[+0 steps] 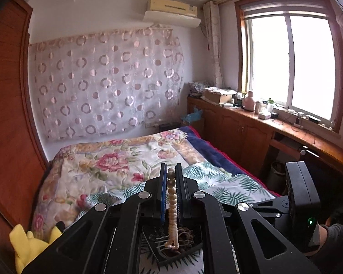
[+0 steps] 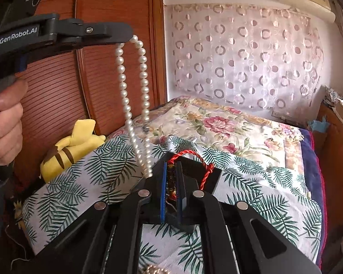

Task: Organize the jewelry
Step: 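Lower the pearl necklace and red-string bracelet into the black box, opening both grippers, then grasp the silver bangle with the left gripper while the right gripper grasps the gold chain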

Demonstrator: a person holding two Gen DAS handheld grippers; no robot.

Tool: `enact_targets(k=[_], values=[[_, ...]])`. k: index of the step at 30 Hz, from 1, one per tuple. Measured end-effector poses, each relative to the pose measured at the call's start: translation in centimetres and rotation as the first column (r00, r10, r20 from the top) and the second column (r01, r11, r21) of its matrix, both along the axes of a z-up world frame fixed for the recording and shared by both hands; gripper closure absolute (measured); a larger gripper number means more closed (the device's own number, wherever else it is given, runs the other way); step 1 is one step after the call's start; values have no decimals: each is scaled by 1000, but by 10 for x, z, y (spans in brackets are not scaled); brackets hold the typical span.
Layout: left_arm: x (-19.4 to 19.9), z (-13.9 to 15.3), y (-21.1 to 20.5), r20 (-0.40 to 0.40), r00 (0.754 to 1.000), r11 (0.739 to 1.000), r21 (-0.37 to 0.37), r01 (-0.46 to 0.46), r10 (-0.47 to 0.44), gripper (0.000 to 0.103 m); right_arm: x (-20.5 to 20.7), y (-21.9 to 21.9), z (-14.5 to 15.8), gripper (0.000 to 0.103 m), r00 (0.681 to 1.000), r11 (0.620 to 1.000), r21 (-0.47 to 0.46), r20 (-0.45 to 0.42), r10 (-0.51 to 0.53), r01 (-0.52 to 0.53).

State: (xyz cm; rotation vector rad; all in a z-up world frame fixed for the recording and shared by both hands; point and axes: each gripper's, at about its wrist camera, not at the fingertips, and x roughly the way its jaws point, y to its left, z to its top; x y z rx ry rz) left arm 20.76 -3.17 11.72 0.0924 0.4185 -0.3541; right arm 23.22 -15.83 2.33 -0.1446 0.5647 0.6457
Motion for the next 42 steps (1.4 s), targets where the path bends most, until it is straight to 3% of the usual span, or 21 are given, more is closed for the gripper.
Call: enact_targets(k=[12,17,24,27,38,42], values=[[60,-84,6,-170,985,1000,15,-25,27,97,52,17,-62,95,991,1000,-5,-129,23,-24],[69,-103,10,-214,977,1000,15,-22,24,96,57,21,-71,94,989,1000,-14,-144,19,-22],[61,-111,17,-216,976,999,23,-33,38,95,54,23,-73,94,990,999,-32,-140,6,-11],[50,-116,20,-214,976,999,25,-36,40,83,45,15,-69,94,991,1000,-22,-134,-10,7],[-9,-151,19,-244,969,999,28,-24,30,70,-31,-20,-75,94,990,998,-37,-130,-46,42],[-31,-162,16,-255,967,1000,12,-16,18,56,-56,-30,-84,94,988,997,-56,-142,-59,51]])
